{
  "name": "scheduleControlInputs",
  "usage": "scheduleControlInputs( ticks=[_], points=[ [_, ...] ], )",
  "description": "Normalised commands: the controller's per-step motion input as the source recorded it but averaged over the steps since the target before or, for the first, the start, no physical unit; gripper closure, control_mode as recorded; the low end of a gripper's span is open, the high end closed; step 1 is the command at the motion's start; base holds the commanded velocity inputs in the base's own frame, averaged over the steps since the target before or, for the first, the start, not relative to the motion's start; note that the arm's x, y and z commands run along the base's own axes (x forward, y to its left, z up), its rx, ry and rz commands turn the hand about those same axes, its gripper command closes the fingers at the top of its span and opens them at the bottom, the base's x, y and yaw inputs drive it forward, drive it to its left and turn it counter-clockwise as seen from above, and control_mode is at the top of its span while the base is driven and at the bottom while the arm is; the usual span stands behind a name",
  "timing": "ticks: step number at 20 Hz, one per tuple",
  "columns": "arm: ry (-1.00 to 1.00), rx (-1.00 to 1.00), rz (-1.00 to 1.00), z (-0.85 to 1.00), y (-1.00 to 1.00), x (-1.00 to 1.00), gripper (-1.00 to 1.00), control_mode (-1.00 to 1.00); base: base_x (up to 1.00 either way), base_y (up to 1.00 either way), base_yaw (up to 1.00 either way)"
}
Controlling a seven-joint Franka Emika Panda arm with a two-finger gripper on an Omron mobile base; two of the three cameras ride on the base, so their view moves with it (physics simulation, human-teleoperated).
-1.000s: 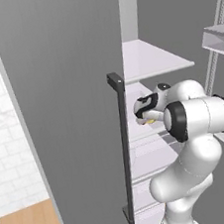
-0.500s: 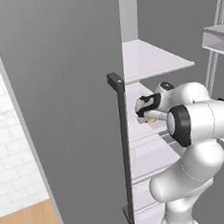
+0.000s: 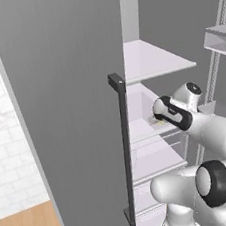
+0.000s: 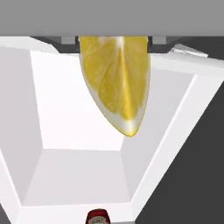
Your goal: Grab a lemon wedge from the fridge and one ice cube from the ice bowl, and put them in the glass of lemonade.
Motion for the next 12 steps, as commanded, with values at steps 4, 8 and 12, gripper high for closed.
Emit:
scheduleControlInputs(
  ticks=[4,8,12],
  points=[
    [0.0,0.0,0.0,1.0,0.0,-0.46,1.0,-1.0,0.0,0.0,0.0],
    [0.17,-0.06,0.0,1.0,0.07,-0.44,1.0,-1.0,0.0,0.0,0.0],
    [0.29,-0.12,0.0,0.77,0.01,-0.59,1.0,-1.0,0.0,0.0,0.0]
  ],
)
